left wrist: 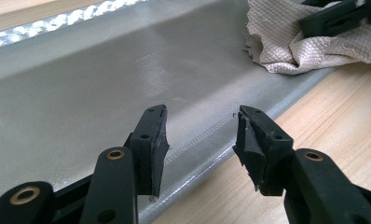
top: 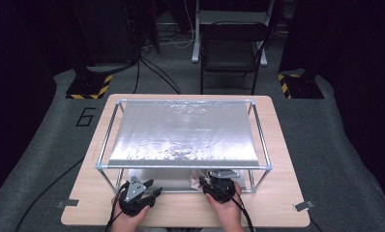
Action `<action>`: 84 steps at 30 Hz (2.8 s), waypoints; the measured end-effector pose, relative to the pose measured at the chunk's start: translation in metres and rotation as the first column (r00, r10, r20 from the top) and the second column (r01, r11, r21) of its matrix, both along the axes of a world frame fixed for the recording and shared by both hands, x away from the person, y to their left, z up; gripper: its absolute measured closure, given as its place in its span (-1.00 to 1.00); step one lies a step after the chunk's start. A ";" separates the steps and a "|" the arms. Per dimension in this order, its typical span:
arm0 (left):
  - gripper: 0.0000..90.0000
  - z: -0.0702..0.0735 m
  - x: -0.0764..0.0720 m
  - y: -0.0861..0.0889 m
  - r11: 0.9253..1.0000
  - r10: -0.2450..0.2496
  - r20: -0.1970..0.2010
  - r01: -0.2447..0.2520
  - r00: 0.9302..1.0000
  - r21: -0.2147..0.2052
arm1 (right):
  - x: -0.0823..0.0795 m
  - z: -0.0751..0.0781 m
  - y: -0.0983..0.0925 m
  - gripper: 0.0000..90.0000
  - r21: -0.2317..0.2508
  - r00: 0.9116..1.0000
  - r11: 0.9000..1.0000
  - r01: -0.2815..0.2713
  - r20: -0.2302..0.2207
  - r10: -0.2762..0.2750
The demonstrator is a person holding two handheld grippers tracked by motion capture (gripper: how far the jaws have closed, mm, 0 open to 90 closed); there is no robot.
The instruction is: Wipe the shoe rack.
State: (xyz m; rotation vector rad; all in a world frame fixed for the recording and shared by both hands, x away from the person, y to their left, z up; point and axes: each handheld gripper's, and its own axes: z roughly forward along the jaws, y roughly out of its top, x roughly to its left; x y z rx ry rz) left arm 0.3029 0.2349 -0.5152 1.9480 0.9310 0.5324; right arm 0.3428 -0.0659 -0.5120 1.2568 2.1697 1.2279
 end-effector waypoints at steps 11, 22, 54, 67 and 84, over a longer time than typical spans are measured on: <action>0.16 -0.003 0.001 -0.002 1.000 0.002 -0.004 -0.002 1.000 0.009 | -0.015 0.014 -0.031 0.14 -0.010 0.998 1.000 0.030 0.051 -0.029; 0.21 -0.010 0.003 0.002 0.999 -0.003 -0.042 0.004 0.999 0.034 | -0.007 -0.006 -0.034 0.66 -0.034 1.000 0.999 0.007 -0.025 -0.008; 0.17 -0.006 0.006 0.000 0.998 -0.012 -0.029 0.014 0.999 0.060 | -0.017 0.022 -0.021 0.23 0.025 0.999 1.000 -0.002 0.054 0.001; 0.05 -0.002 0.009 -0.017 0.999 -0.029 -0.047 0.030 0.998 0.025 | -0.017 0.000 -0.055 0.27 -0.012 0.996 0.996 0.083 0.017 -0.083; -0.08 0.004 0.017 -0.039 0.997 -0.076 -0.026 0.076 0.997 0.019 | -0.015 -0.013 -0.054 0.31 -0.023 0.994 0.995 0.097 -0.054 -0.098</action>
